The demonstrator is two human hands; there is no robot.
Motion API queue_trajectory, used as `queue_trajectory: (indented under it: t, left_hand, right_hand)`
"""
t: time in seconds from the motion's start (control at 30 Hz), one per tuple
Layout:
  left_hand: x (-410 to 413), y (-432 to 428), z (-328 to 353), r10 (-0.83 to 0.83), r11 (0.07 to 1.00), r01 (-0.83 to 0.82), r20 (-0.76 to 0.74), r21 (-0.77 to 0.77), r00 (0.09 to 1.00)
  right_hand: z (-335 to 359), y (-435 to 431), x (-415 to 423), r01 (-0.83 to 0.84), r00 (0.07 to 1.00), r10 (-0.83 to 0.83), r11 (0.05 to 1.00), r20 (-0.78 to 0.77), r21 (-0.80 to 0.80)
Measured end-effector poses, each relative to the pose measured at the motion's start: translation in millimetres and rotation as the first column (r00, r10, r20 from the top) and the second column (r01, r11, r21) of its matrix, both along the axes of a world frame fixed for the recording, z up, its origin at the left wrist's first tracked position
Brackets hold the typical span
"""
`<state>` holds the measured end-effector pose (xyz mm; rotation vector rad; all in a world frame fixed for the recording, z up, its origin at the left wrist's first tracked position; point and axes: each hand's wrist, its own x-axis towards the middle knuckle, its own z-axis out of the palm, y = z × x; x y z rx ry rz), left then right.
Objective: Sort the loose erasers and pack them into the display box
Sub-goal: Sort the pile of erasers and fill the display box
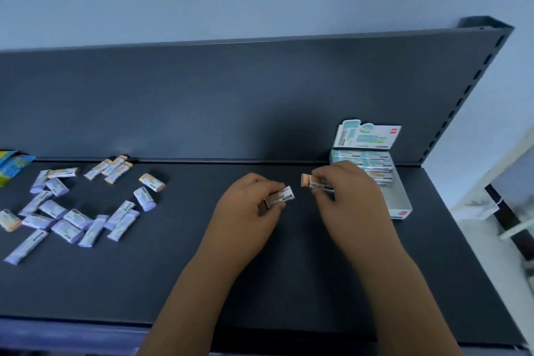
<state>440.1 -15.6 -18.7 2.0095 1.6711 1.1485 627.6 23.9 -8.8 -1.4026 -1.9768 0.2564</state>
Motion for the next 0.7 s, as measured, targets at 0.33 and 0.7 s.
queue_trajectory:
  t: [0.33, 0.7]
  left_hand:
    - [77, 36, 20, -0.028, 0.997, 0.052, -0.404, 0.049, 0.914]
    - [116, 92, 7, -0.065, 0.991, 0.114, -0.508, 0.065, 0.859]
  right_hand:
    - [-9, 18, 84, 0.153, 0.988, -0.153, 0.988, -0.001, 0.034]
    - [-23, 49, 114, 0.225, 0.973, -0.226, 0.974, 0.052, 0.036]
